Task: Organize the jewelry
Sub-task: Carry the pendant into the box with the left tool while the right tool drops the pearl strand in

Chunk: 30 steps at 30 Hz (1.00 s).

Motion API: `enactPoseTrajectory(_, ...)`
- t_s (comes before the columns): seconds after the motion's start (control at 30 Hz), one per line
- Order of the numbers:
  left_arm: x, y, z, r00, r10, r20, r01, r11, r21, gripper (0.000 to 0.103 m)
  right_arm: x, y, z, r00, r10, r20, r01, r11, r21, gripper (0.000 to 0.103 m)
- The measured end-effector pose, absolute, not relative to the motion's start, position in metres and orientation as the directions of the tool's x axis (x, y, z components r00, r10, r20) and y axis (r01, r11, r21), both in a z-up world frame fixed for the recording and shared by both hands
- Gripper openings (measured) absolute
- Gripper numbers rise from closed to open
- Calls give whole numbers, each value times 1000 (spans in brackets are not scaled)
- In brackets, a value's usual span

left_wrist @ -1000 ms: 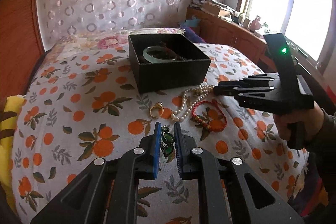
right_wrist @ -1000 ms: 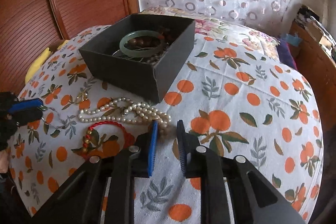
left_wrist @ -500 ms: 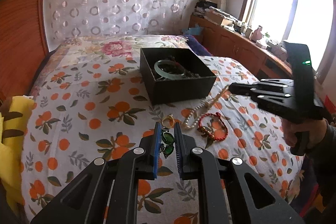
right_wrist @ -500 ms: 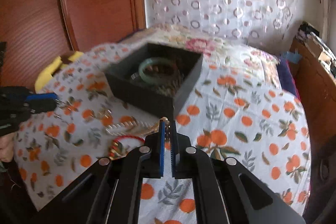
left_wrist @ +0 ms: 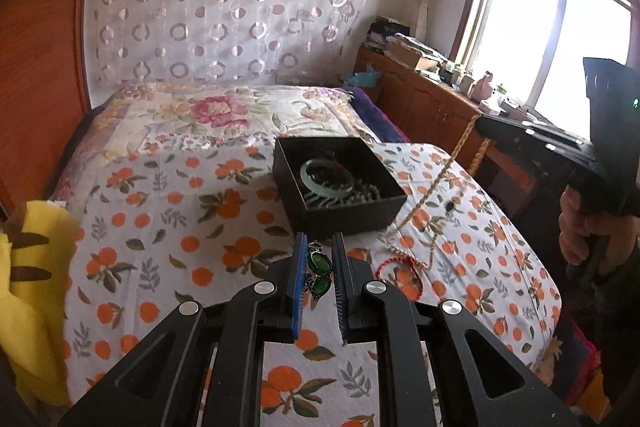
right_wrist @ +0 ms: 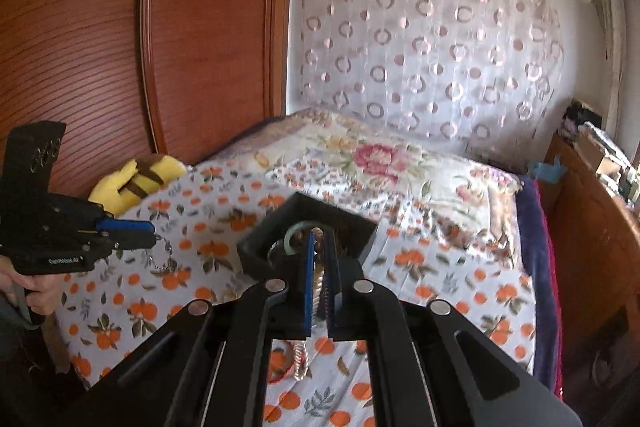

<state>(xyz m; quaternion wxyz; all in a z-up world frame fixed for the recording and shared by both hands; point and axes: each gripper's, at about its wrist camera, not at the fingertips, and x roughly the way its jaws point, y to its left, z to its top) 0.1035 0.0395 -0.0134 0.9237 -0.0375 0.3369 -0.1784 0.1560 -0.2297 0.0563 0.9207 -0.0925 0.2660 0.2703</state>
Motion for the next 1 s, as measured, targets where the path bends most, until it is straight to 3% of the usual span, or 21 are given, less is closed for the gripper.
enactPoseTrajectory(0.57, 136, 19, 17, 742, -324, -587, 329, 939, -103, 12, 186, -225, 136, 775, 463, -429, -535, 843, -58, 5)
enactPoseTrajectory(0.77, 149, 14, 18, 744, -314, -589, 325, 941, -91, 12, 198, -217, 137, 780, 451, -435, -530, 845, -74, 5)
enactPoseTrajectory(1.0, 163, 8, 10, 737, -308, -601, 325, 942, -84, 12, 217, -206, 108, 750, 430, -503, -534, 842, -76, 5)
